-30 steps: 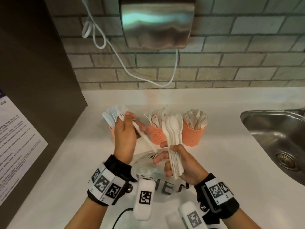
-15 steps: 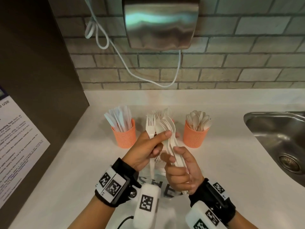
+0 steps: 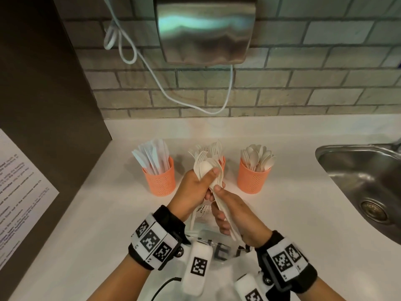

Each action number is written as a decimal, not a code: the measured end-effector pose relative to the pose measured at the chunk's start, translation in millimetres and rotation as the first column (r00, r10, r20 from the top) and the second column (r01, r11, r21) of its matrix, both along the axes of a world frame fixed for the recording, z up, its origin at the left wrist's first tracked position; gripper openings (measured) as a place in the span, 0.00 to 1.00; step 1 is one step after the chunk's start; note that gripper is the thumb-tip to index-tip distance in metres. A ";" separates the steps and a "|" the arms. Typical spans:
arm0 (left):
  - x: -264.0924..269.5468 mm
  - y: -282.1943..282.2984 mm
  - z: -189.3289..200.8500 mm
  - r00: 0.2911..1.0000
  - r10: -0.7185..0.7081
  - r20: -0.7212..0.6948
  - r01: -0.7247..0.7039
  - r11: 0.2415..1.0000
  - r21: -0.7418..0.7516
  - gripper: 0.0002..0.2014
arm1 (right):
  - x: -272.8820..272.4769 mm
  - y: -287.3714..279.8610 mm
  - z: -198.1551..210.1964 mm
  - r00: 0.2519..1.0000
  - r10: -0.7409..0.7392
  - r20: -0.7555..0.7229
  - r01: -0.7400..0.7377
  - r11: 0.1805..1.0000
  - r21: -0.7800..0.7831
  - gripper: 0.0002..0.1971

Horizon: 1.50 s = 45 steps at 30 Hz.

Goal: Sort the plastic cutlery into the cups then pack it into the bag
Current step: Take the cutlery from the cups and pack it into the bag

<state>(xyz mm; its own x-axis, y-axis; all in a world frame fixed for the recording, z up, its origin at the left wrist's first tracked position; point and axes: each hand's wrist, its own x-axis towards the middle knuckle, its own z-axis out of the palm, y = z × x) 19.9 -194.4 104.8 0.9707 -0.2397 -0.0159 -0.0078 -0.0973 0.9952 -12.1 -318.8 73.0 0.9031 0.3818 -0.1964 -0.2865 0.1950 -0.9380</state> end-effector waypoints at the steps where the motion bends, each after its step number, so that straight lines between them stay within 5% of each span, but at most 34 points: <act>1: 1.0 0.0 0.2 1.000 0.019 0.008 -0.019 1.000 0.020 0.18 | -2.3 3.5 -1.5 0.999 -0.040 0.020 0.040 0.999 -0.013 0.16; 9: 2.9 11.0 -1.6 0.977 0.215 0.008 -0.214 0.973 -0.081 0.19 | 2.8 0.6 -1.4 0.998 -0.037 -0.047 0.043 0.991 0.127 0.12; 14: -4.7 6.2 3.5 0.966 0.239 0.095 -0.223 0.963 -0.152 0.02 | 5.8 -3.8 -3.3 0.985 0.129 -0.113 -0.093 0.956 0.280 0.15; 16: -5.0 3.2 1.3 0.963 0.253 0.090 -0.235 0.956 -0.173 0.03 | 6.0 -3.4 -5.7 0.970 0.213 -0.121 -0.175 0.947 0.269 0.22; 21: -7.4 -4.6 -6.6 0.869 0.366 0.332 -0.372 0.927 -0.049 0.13 | 4.7 -5.0 -7.6 0.958 0.269 -0.099 -0.236 0.937 0.259 0.27; 26: -8.0 -5.0 -11.3 0.814 0.295 0.500 -0.418 0.896 0.152 0.12 | -0.2 -6.5 -2.0 0.978 0.162 -0.130 -0.147 0.982 0.122 0.26; 31: -1.2 -5.9 -9.8 0.873 0.282 0.398 -0.362 0.921 0.143 0.10 | -6.5 -9.9 -1.2 0.995 0.063 -0.084 -0.058 0.997 0.059 0.15; 37: 8.8 -3.8 -8.0 0.888 0.337 0.312 -0.369 0.928 0.047 0.02 | -9.6 -15.9 -4.0 0.997 0.003 -0.083 0.008 0.992 0.128 0.18; 39: 8.3 -5.1 -8.3 0.892 0.360 0.272 -0.366 0.930 -0.030 0.07 | -10.2 -18.1 -2.4 0.998 -0.044 -0.034 0.047 0.993 0.104 0.16; 45: -9.0 -16.9 -11.7 0.983 0.136 -0.122 -0.163 0.956 -0.243 0.07 | -11.5 -18.8 -0.9 0.996 -0.072 0.045 0.069 0.996 0.064 0.14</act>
